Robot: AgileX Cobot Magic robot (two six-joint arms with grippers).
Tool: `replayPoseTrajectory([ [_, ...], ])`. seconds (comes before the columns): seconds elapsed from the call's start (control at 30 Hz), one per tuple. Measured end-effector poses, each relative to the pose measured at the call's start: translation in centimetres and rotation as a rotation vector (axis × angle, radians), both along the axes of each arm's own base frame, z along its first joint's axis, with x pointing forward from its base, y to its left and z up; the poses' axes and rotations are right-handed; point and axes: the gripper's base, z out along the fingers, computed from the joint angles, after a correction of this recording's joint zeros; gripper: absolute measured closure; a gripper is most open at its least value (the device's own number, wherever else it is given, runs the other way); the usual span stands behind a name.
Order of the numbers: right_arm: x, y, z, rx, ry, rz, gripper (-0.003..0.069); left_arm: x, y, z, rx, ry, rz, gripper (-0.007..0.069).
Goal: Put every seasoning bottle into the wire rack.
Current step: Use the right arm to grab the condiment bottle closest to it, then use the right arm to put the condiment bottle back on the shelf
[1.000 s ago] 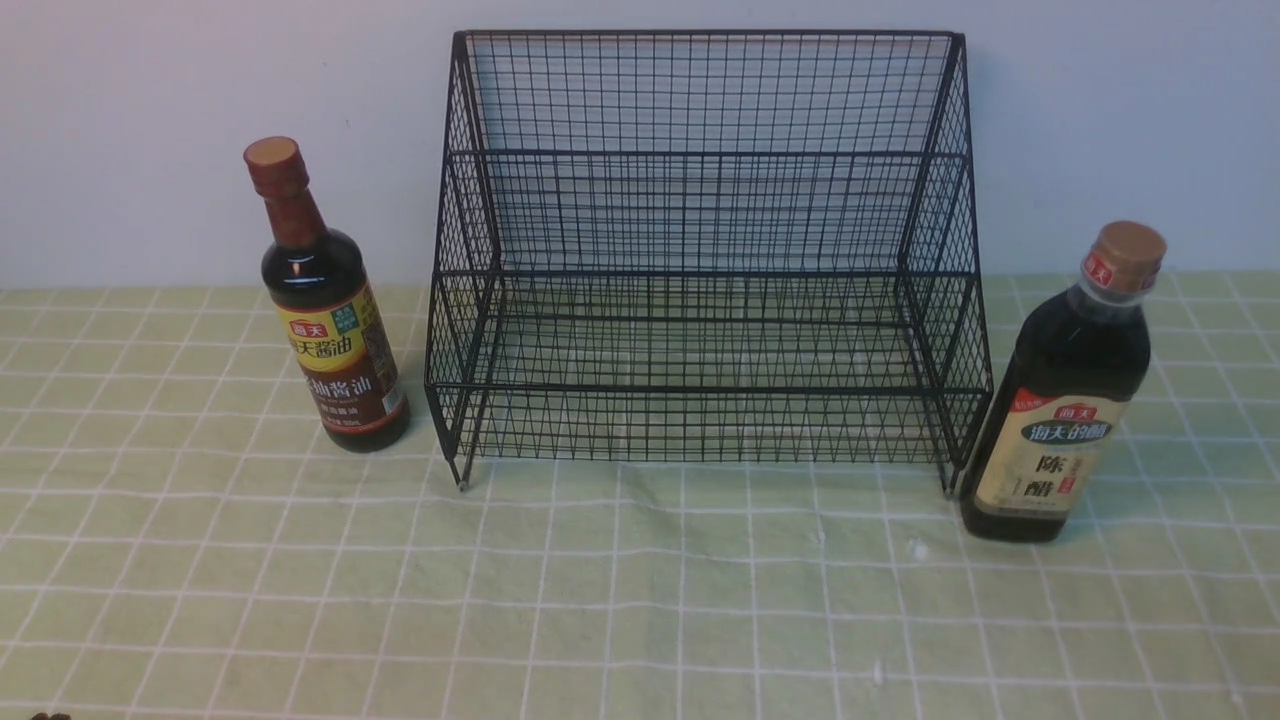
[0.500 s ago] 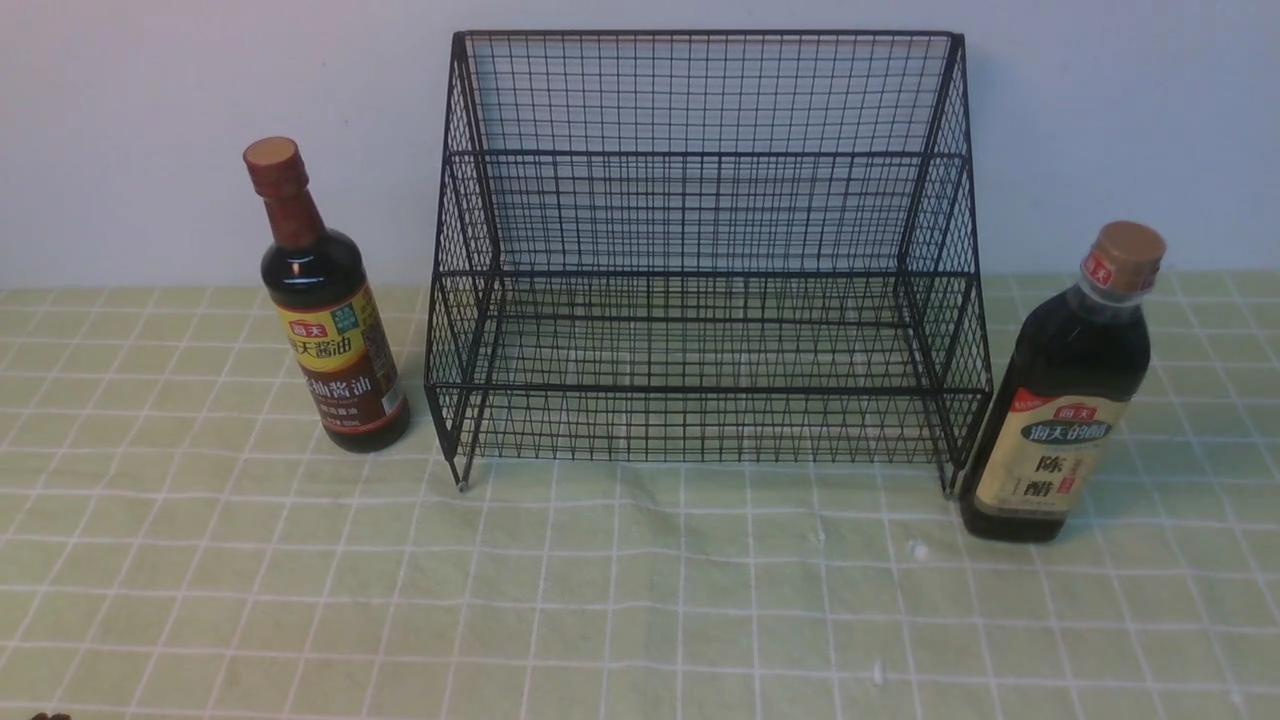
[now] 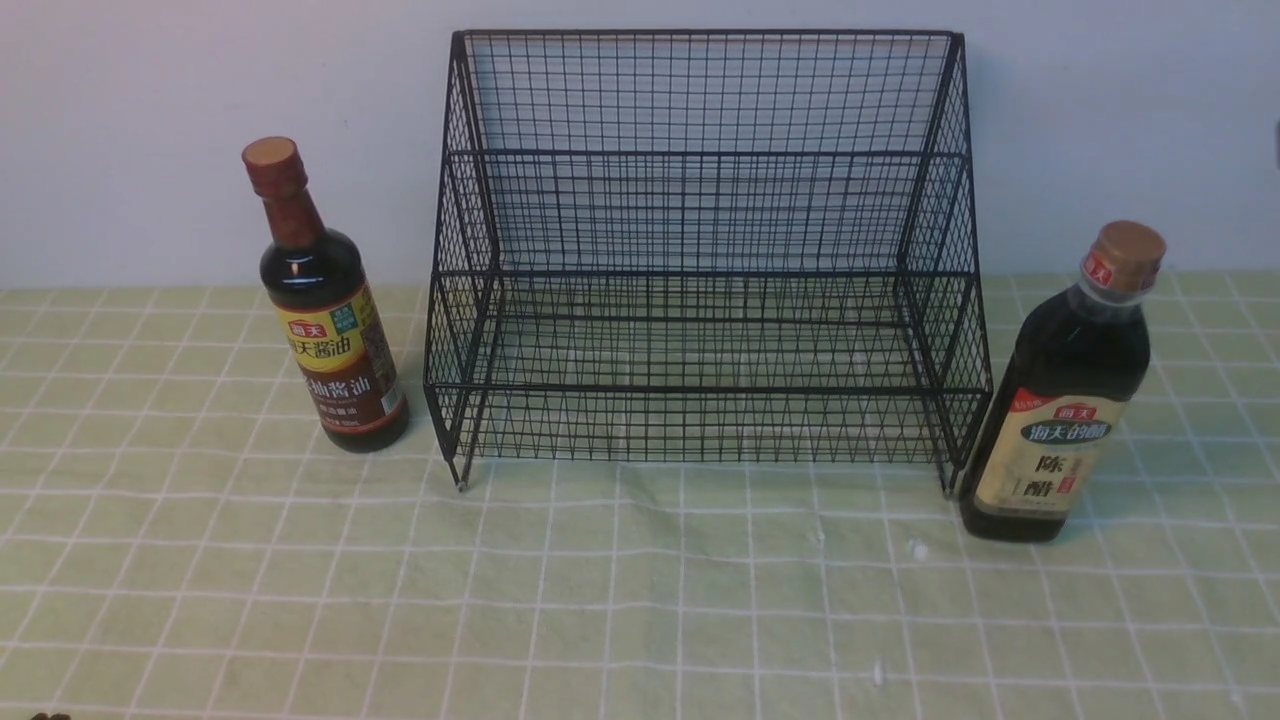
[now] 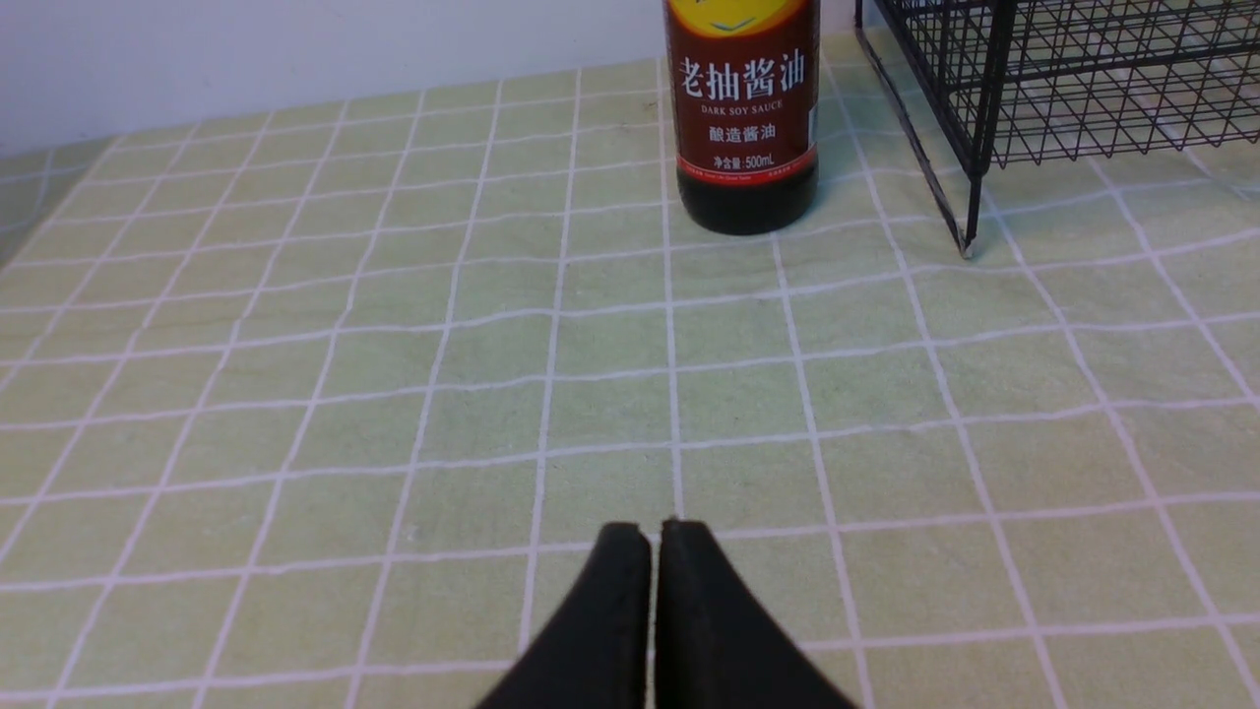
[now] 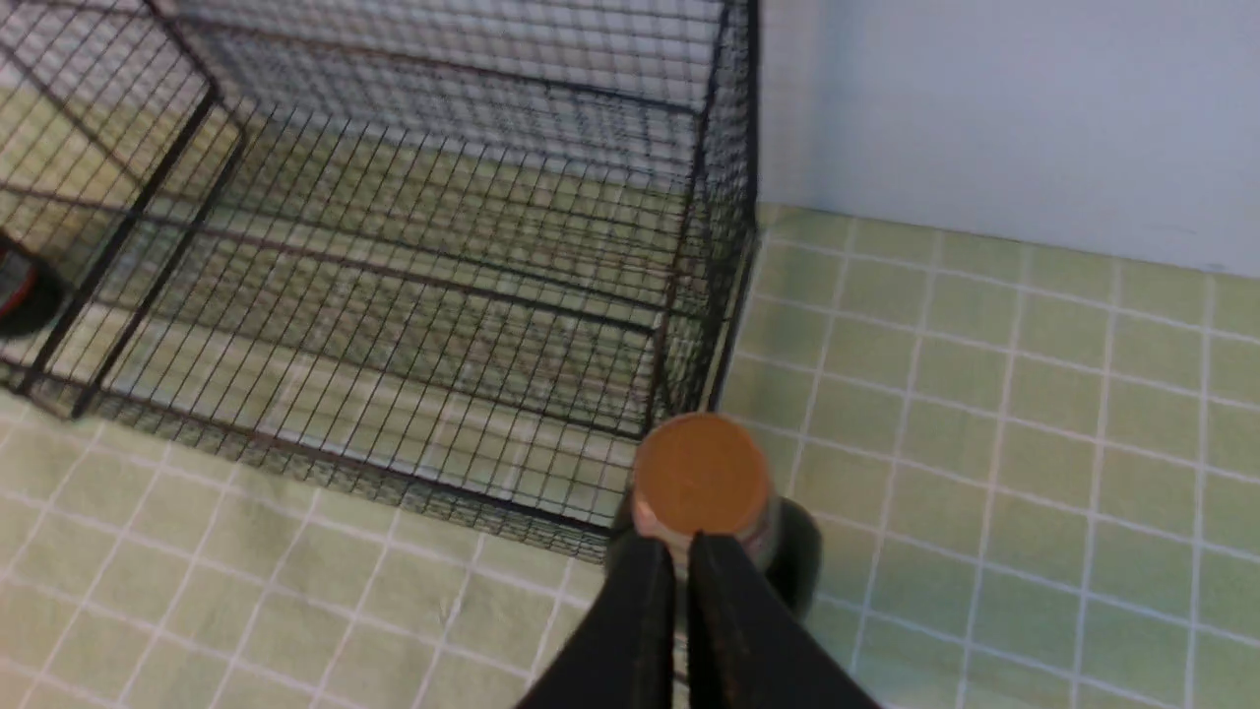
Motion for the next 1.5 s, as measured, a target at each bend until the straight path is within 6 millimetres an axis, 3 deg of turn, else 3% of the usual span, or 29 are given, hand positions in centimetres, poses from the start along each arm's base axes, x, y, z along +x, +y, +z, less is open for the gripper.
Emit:
replayPoseTrajectory([
  [0.17, 1.9, 2.4, -1.7, -0.080, 0.040, 0.036, 0.0512, 0.0, 0.0, 0.0, 0.000, 0.000, 0.000, 0.0631],
  [0.43, 5.2, 2.8, -4.5, -0.148, 0.089, -0.083, 0.0157, 0.0, 0.0, 0.0, 0.000, 0.000, 0.000, 0.0631],
  [0.57, 6.5, 3.0, -6.2, -0.158, 0.147, -0.090, 0.0097, 0.0, 0.0, 0.0, 0.000, 0.000, 0.000, 0.0631],
  [0.7, 7.5, 3.2, -7.7, -0.158, 0.196, -0.099, 0.0113, 0.0, 0.0, 0.0, 0.000, 0.000, 0.000, 0.0631],
  [0.83, 7.8, 3.5, -8.2, -0.162, 0.218, -0.092, 0.0323, 0.0, 0.0, 0.0, 0.000, 0.000, 0.000, 0.0631],
  [1.07, 6.3, 3.2, -7.4, -0.201, 0.247, -0.068, 0.0325, 0.0, 0.0, 0.0, 0.000, 0.000, 0.000, 0.0631],
  [1.27, 3.8, 2.4, -2.9, -0.211, 0.171, -0.083, 0.0325, 0.0, 0.0, 0.0, 0.000, 0.000, 0.000, 0.0631],
  [1.3, 3.0, 2.2, -0.9, -0.202, 0.125, -0.086, 0.0325, 0.0, 0.0, 0.0, 0.000, 0.000, 0.000, 0.0631],
  [1.5, 1.1, 2.5, 5.3, -0.089, -0.046, -0.051, 0.0325, 0.0, 0.0, 0.0, 0.000, 0.000, 0.000, 0.0631],
])
